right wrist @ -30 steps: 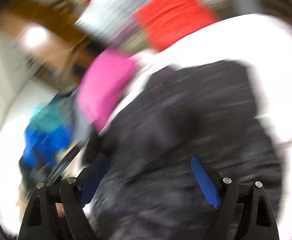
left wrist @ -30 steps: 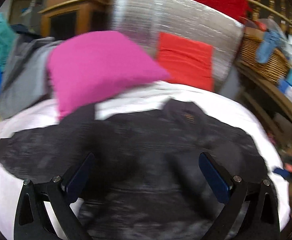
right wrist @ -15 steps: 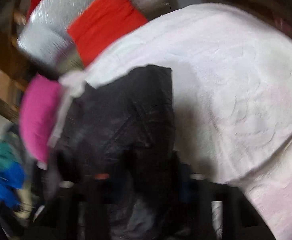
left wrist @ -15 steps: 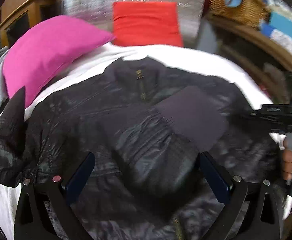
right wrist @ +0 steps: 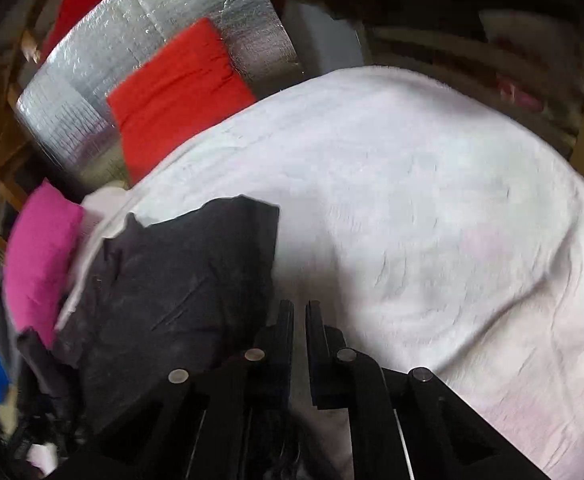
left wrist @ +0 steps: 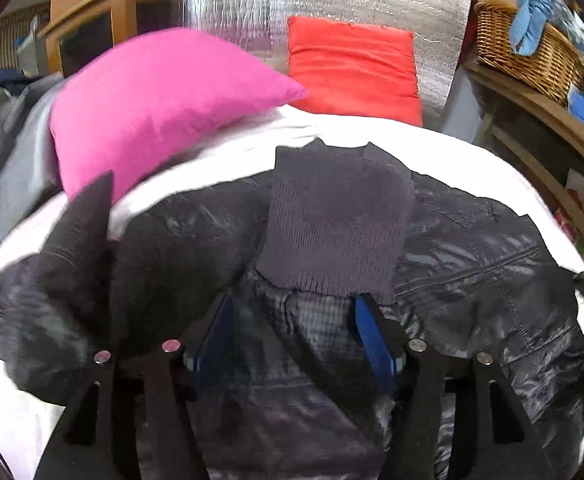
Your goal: Fold large clothes
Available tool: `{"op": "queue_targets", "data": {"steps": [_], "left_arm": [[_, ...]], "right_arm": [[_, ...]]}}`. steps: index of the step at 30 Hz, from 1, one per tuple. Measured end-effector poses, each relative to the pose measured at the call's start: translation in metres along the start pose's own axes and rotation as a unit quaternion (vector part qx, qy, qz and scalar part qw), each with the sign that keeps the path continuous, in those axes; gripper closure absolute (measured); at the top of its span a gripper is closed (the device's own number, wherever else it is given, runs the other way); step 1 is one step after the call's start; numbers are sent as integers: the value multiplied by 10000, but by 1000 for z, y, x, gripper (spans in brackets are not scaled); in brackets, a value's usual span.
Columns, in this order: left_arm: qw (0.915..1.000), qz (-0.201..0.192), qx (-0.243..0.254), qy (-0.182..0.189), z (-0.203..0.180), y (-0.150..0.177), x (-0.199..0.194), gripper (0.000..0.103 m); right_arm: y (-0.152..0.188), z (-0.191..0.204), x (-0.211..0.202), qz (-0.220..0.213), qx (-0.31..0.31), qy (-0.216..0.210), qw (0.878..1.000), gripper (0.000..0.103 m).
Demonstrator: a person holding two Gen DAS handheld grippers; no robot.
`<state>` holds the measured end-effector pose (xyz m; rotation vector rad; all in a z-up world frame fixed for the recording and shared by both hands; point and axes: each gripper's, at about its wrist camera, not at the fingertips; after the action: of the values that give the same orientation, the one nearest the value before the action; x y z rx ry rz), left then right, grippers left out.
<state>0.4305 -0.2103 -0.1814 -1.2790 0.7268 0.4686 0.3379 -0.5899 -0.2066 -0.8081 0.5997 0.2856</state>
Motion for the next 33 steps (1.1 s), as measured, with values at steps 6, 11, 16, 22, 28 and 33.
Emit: {"op": "queue_targets", "data": {"steps": [6,11,16,22,28,33], "left_arm": [[9942,-522,592,-725,-10,7,-25,32],[9935,-605,561,-780,3,5,-29,32],[9933,-689,453,-808,16,4,-33,32],[9926,-744,376,-880,26,3,-34,31],[9943,-633,196,-838,40,4,-32,29],[9938,-712,136,-848,45,3,-36,28]], "right_arm": [[-6,55,-17,-242,-492,-516,9972,14],[-7,77,2,-169,-825,102,9964,14],[-9,48,9,-151,-428,745,9962,15],[-1,11,28,530,-39,776,9956,32],[6,32,31,460,-558,680,9951,69],[8,25,34,434,-389,590,9966,69]]}}
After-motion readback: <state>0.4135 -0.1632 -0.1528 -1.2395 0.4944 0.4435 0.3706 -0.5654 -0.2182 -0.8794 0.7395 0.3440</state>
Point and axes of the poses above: each gripper's, at about its wrist camera, not at the fingertips, and x roughly the way its jaws point, z to its left, y to its underside, and after that the axes turned 11 degrees about -y, right-handed
